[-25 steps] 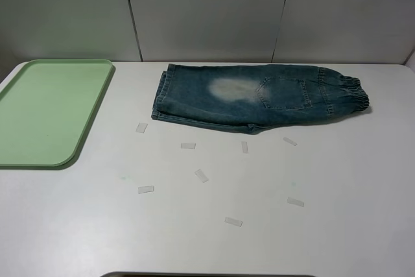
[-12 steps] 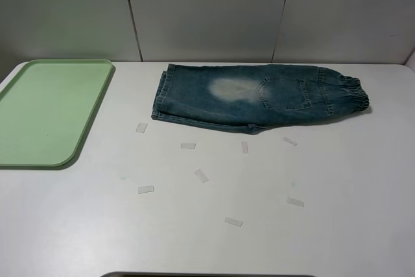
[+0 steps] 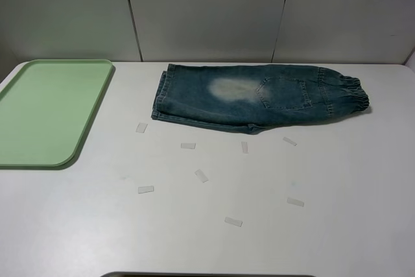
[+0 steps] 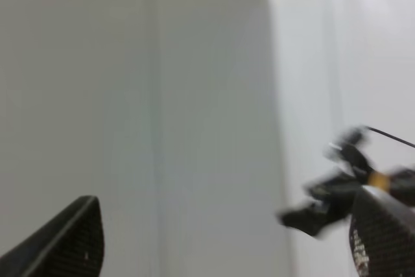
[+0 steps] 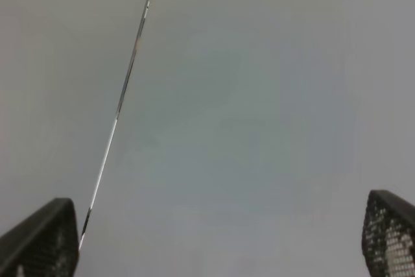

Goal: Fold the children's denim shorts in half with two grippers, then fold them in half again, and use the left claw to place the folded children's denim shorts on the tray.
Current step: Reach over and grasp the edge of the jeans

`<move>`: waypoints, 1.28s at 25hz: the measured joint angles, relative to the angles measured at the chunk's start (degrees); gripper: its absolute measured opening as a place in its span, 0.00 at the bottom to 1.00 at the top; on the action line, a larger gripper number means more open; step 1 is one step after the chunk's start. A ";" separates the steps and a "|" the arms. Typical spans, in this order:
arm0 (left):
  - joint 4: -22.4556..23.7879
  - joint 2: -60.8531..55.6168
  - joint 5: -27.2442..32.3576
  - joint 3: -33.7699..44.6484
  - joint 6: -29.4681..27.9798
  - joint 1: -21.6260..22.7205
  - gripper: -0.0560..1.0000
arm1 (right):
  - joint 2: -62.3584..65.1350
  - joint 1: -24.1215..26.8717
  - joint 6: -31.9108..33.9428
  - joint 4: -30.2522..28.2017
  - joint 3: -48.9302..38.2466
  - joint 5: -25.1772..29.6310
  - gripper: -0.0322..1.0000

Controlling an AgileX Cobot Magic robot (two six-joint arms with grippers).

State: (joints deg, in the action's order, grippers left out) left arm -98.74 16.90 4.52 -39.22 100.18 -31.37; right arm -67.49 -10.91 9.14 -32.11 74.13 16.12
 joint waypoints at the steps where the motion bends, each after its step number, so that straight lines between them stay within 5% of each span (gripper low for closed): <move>1: 0.00 0.00 0.00 0.00 0.00 0.00 0.77 | 0.00 0.00 0.00 0.00 0.00 0.00 0.67; 32: 0.46 0.45 2.45 4.02 -0.19 0.00 0.77 | 0.00 0.00 0.00 0.10 0.00 0.10 0.67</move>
State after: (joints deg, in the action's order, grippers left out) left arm -98.27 17.35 6.97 -35.20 99.99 -31.37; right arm -67.49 -10.91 9.14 -32.01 74.13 16.22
